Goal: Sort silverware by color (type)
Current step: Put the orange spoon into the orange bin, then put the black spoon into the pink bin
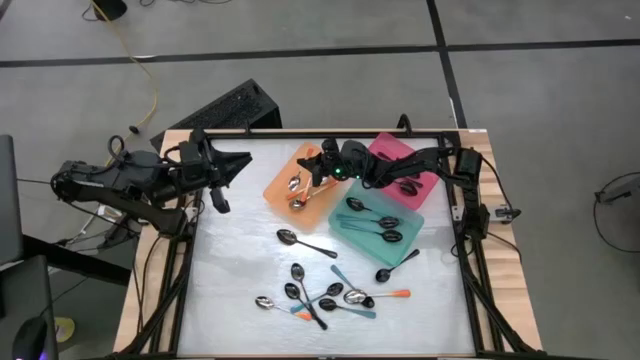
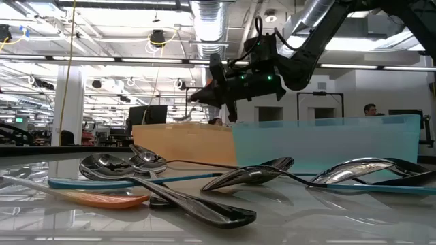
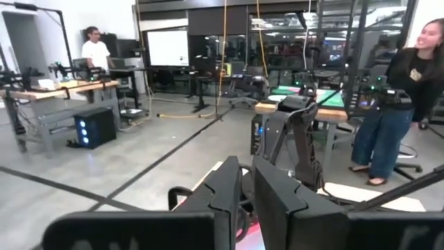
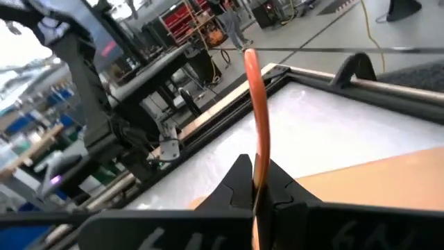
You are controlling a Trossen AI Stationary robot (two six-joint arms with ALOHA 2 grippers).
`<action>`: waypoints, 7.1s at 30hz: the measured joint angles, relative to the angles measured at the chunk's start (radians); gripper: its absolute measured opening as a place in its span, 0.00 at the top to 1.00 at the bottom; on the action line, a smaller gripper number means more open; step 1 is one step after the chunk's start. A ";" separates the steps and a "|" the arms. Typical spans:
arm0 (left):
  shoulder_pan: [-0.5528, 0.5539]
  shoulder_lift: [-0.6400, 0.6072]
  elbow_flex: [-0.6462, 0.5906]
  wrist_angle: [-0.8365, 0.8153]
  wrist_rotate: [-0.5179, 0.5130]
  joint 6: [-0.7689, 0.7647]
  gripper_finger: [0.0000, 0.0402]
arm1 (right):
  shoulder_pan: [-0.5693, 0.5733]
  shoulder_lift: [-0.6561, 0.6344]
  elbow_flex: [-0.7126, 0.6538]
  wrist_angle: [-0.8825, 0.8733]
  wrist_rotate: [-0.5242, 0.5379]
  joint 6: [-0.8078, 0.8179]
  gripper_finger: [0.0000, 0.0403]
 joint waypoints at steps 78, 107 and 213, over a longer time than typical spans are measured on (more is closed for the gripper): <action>0.005 -0.079 0.000 -0.089 -0.275 -0.032 0.92 | -0.022 0.127 0.000 0.253 -0.047 -0.098 0.69; 0.159 -0.005 -0.001 -0.143 -0.265 -0.028 0.90 | -0.088 -0.471 0.059 -0.582 -0.072 -0.539 0.58; -0.063 -0.031 -0.443 -0.194 0.184 -0.553 0.90 | 1.142 -0.535 -0.189 -1.761 0.457 0.318 0.58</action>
